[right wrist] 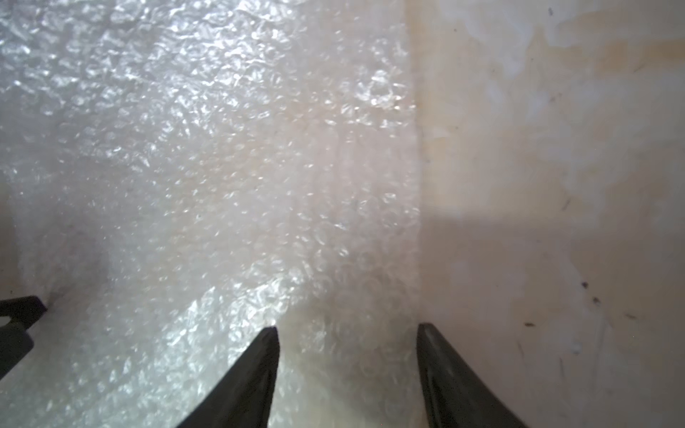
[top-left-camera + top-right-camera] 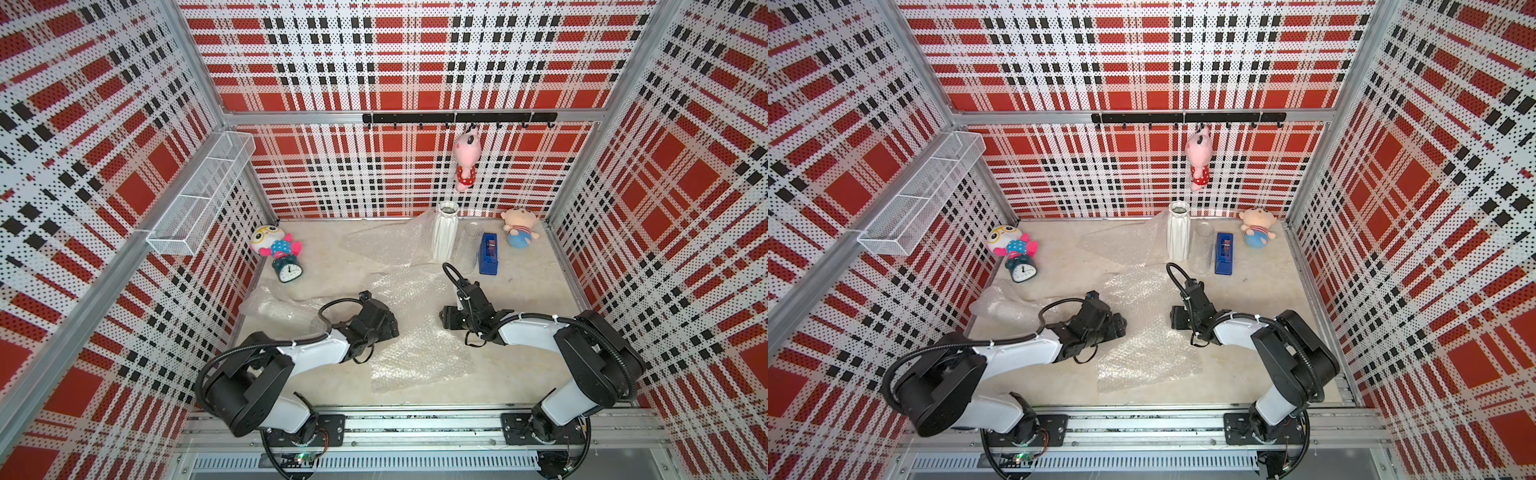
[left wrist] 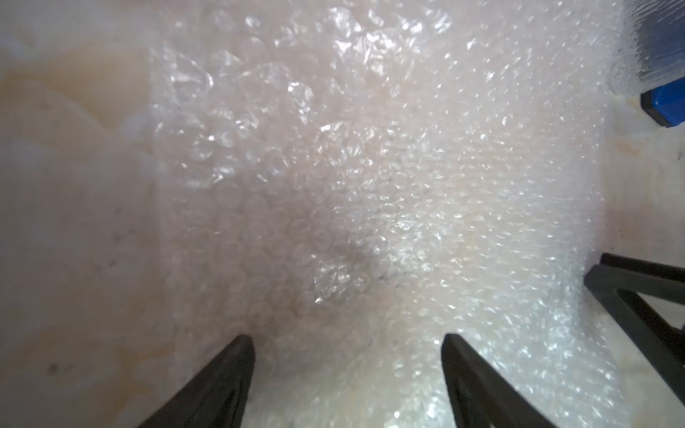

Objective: Wrap vases in bubble wrap
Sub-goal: Flatten out the bubble wrap at the center of the board.

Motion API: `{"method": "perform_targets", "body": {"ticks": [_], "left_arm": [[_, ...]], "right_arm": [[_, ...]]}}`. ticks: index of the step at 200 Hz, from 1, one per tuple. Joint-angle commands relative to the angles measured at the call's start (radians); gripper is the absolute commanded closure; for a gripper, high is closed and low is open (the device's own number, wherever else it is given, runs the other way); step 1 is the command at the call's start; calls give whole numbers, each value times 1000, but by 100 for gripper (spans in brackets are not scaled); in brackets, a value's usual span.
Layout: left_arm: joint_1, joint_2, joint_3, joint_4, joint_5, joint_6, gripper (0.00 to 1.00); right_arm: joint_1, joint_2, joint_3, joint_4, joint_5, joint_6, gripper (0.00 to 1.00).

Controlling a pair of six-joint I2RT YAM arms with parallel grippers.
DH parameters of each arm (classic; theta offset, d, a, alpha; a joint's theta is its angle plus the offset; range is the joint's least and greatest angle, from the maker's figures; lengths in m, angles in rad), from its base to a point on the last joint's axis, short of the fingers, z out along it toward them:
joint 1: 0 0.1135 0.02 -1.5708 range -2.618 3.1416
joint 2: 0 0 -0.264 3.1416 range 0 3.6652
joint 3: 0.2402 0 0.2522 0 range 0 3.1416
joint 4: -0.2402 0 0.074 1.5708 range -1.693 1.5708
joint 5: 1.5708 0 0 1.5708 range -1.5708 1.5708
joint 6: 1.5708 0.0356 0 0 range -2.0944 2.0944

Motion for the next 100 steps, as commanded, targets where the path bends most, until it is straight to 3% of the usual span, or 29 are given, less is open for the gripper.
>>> {"method": "perform_targets", "body": {"ticks": [1, 19, 59, 100], "left_arm": [[107, -48, 1, 25, 47, 1, 18], [171, -31, 109, -11, 45, 76, 18], [196, 79, 328, 21, 103, 167, 20], [228, 277, 421, 48, 151, 156, 23]], "right_arm": [[-1, 4, 26, -4, -12, -42, 36], [-1, -19, 43, -30, 5, -46, 35], [-1, -113, 40, -49, 50, -66, 34], [-1, -142, 39, -42, 56, -63, 34]]}}
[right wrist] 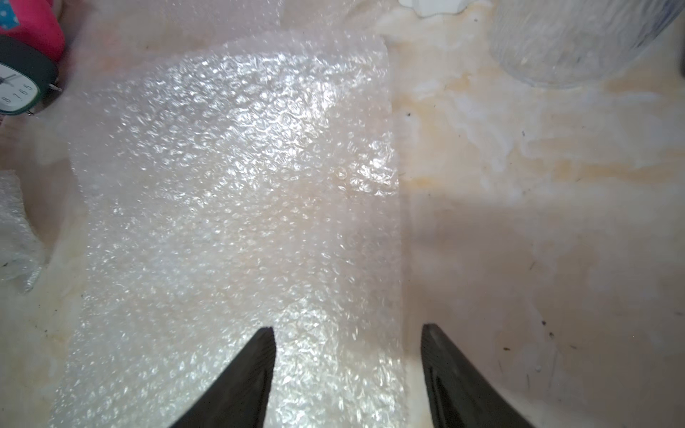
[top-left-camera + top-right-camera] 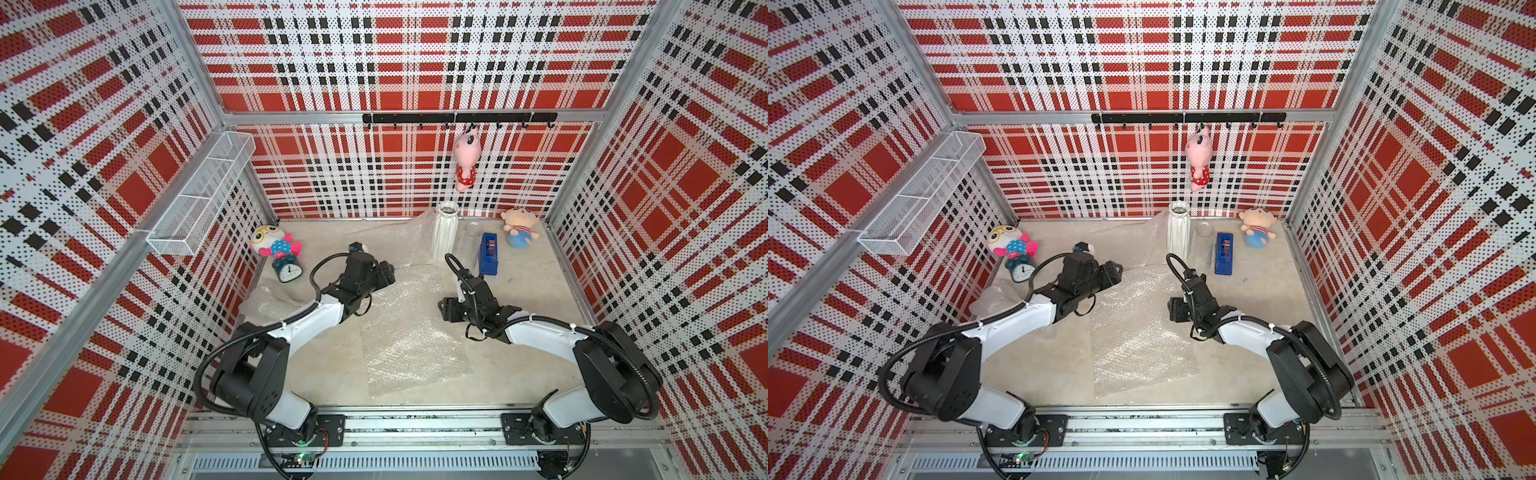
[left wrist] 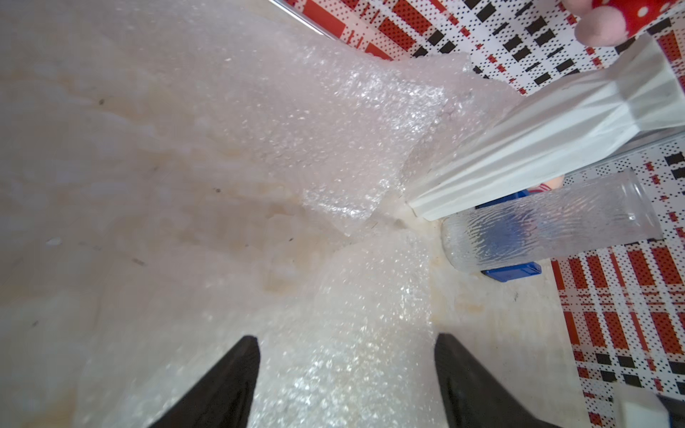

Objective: Wrap vases in bubble wrap
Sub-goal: Flatten out the bubble wrap at the center of the board.

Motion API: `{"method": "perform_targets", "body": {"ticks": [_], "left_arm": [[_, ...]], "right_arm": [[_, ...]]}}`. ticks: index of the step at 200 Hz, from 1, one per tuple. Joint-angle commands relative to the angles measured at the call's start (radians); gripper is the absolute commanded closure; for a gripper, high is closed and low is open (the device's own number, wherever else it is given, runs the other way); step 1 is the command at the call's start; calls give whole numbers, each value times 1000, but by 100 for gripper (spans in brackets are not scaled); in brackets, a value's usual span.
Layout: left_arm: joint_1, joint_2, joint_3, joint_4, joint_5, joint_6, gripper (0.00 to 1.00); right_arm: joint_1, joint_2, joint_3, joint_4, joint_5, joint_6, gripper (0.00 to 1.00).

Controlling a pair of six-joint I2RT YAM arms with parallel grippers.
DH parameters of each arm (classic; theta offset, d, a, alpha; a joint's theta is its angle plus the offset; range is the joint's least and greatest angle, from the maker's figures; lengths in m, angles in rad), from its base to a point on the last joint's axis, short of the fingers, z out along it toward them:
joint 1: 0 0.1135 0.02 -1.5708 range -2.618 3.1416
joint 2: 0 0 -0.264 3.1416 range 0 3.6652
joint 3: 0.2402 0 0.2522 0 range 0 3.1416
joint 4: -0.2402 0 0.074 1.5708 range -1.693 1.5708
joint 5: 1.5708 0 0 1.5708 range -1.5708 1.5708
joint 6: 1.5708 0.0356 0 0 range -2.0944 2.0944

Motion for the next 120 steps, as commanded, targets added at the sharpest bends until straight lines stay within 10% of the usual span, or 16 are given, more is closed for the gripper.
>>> {"method": "perform_targets", "body": {"ticks": [1, 120], "left_arm": [[22, 105, 12, -3, 46, 19, 23], [94, 287, 58, -3, -33, 98, 22]], "right_arm": [[-1, -19, 9, -5, 20, -11, 34], [-62, -87, 81, -73, 56, -125, 33]]}}
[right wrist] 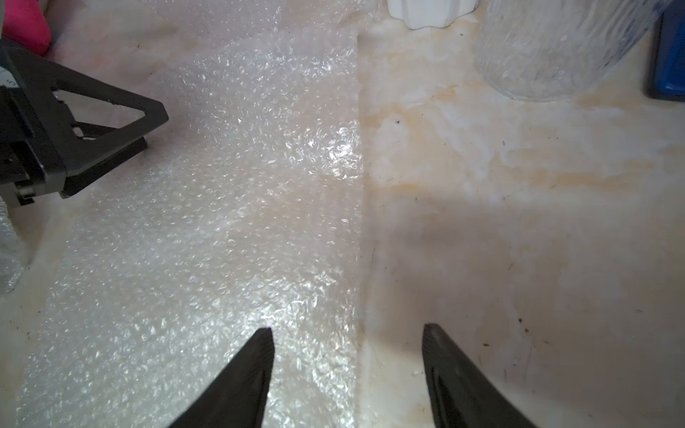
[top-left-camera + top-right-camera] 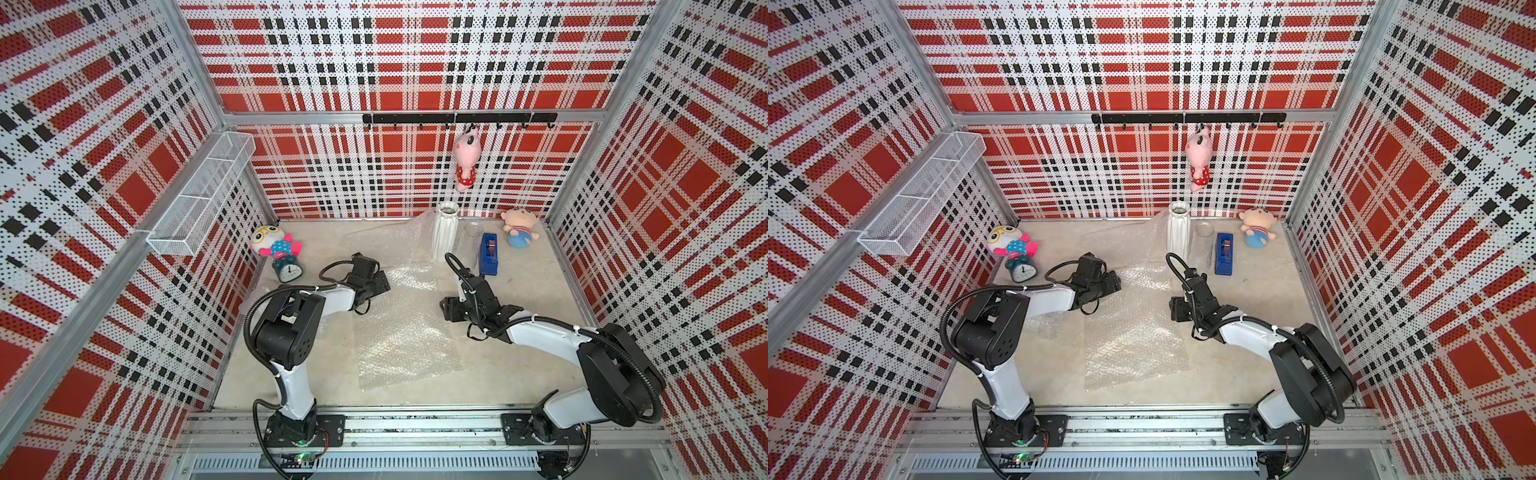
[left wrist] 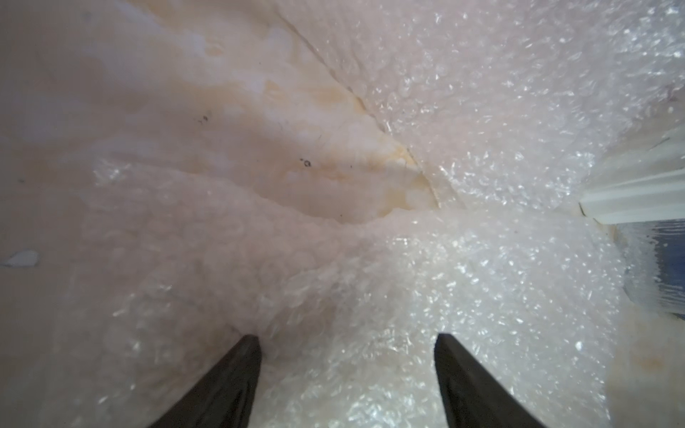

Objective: Wrap vases in bubble wrap
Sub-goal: Flatten out the bubble wrap at the center of the board.

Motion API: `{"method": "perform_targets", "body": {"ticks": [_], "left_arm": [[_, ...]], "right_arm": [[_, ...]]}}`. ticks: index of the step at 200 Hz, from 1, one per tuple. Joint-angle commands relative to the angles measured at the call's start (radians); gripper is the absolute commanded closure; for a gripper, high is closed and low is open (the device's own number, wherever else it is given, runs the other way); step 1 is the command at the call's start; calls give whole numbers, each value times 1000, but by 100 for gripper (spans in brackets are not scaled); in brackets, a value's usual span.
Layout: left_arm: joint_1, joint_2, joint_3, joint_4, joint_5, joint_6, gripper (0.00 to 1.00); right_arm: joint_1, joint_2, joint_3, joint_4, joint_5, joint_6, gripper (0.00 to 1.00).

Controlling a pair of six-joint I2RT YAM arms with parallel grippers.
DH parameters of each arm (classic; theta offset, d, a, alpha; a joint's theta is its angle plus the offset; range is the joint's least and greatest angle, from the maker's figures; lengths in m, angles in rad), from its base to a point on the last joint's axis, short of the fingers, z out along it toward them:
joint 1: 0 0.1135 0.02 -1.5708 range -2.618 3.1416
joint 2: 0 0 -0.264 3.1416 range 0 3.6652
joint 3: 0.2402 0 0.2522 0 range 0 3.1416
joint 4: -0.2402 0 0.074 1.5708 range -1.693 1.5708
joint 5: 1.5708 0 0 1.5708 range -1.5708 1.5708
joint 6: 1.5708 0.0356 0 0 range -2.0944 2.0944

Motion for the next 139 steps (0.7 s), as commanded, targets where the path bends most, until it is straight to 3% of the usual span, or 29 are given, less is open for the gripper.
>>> {"method": "perform_targets", "body": {"ticks": [1, 55, 91, 139], "left_arm": [[18, -7, 14, -27, -16, 36, 22], [-2, -227, -31, -62, -11, 13, 15], [-3, -387, -152, -25, -28, 5, 12], [18, -587, -366, 100, -18, -1, 5]], "right_arm": [[-47, -77, 59, -26, 27, -84, 33], [-202, -178, 146, 10, 42, -273, 27], [-341, -120, 147, 202, -70, -323, 22], [-352, -9, 92, 511, -209, -464, 10]]}}
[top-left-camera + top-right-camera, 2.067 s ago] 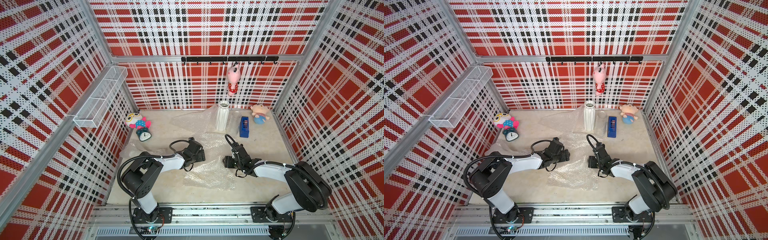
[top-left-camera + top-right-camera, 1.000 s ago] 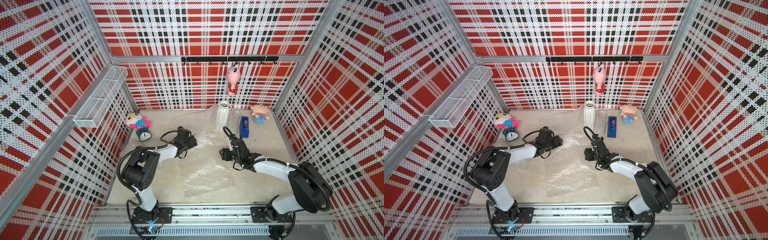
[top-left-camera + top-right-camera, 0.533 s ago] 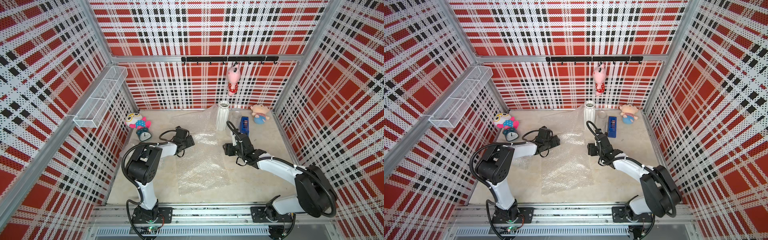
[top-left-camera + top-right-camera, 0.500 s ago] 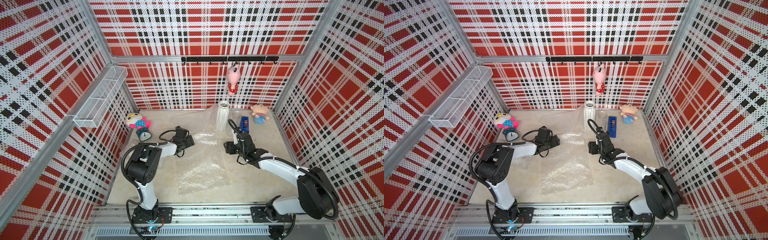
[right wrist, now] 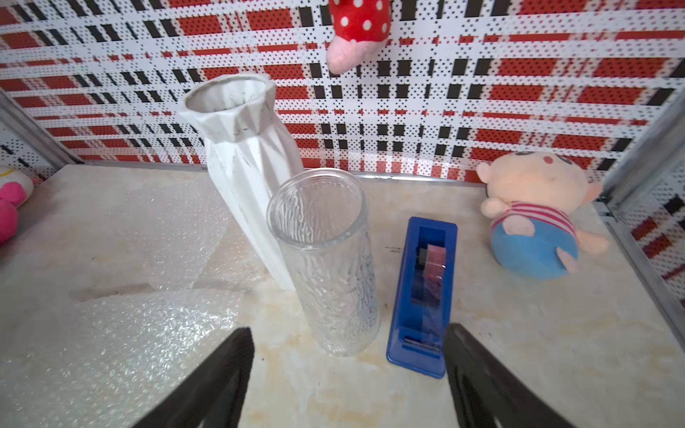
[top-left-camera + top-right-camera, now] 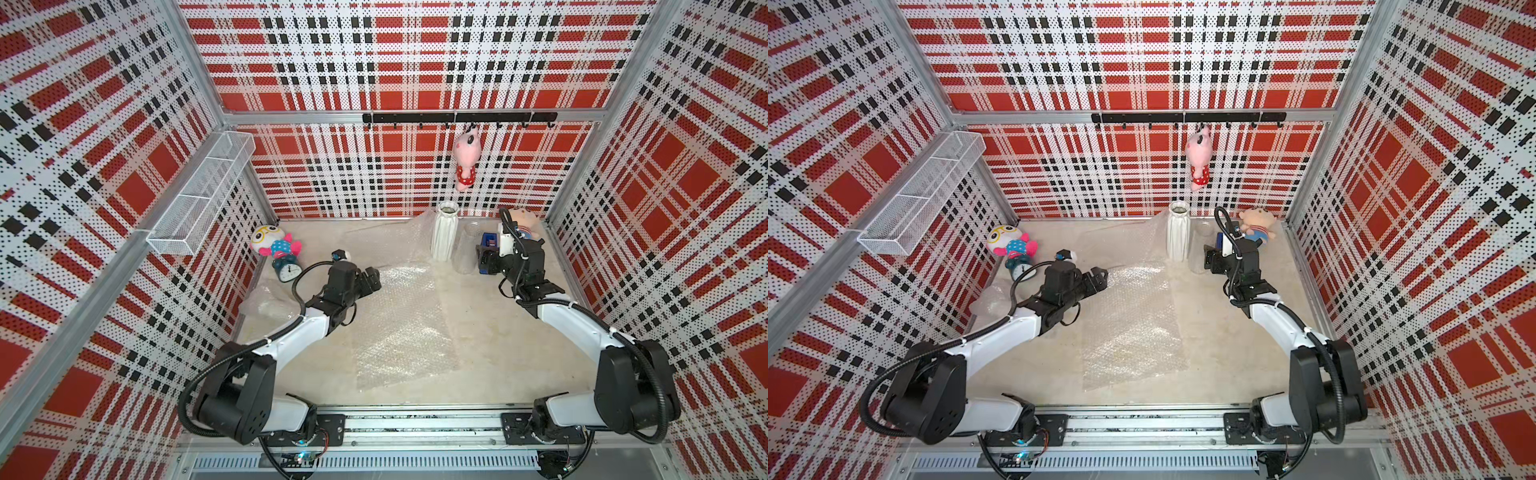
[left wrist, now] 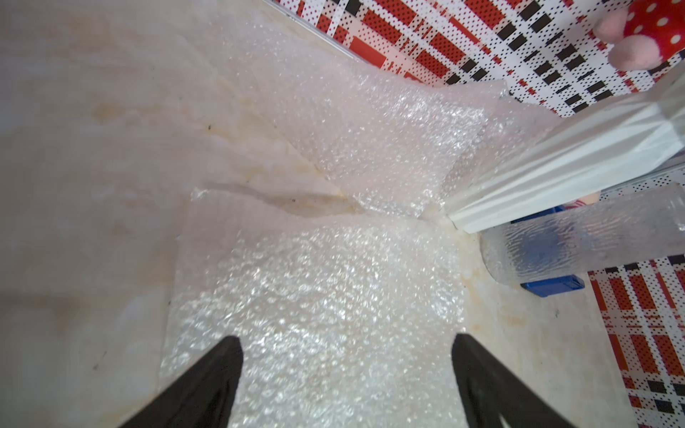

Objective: Wrap vases in bubble wrap
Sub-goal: Flatten out the bubble wrap at the center of the board, then pick up the vase from the center of the board.

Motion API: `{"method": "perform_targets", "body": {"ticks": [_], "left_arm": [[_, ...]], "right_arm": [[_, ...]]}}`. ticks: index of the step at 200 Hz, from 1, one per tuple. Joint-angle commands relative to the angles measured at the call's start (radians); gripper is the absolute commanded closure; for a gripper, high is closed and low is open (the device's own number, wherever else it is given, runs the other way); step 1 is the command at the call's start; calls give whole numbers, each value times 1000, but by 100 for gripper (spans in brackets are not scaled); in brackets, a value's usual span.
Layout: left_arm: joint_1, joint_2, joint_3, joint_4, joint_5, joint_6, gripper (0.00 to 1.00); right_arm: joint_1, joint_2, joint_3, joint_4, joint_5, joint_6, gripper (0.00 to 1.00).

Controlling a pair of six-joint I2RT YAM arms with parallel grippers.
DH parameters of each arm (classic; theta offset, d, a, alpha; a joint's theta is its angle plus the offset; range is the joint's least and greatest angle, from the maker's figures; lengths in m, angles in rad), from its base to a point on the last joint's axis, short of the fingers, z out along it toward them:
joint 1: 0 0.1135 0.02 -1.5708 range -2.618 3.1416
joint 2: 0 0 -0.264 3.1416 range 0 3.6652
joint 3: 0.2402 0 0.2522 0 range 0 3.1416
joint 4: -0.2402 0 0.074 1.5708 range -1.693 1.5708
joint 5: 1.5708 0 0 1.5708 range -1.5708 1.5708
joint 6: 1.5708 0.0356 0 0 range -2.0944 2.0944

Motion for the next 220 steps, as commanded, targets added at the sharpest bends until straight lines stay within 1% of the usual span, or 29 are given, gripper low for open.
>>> {"method": "perform_targets", "body": {"ticks": [1, 6, 8, 14, 25, 89, 123, 158, 220], "left_arm": [[13, -73, -80, 80, 6, -4, 5], [16, -83, -98, 95, 11, -6, 5], [17, -87, -104, 99, 13, -7, 5], [21, -97, -123, 111, 17, -10, 4], [25, -110, -144, 121, 26, -12, 4], [35, -144, -178, 119, 33, -14, 3], [35, -146, -183, 122, 32, -9, 3], [35, -139, -190, 129, 30, -14, 3], [35, -124, -184, 128, 30, -16, 3]], "right_arm": [[2, 35, -50, 249, -112, -116, 9], [2, 41, -68, 305, -126, -125, 7], [2, 43, -76, 325, -129, -128, 4], [2, 53, -99, 383, -127, -133, 0], [1, 77, -113, 440, -112, -139, 0], [-2, 273, -6, 478, -91, -140, 0], [-5, 347, 27, 559, -112, -110, 3], [-8, 406, 31, 663, -88, -79, 6], [-8, 474, 41, 764, -138, -75, 19]]}}
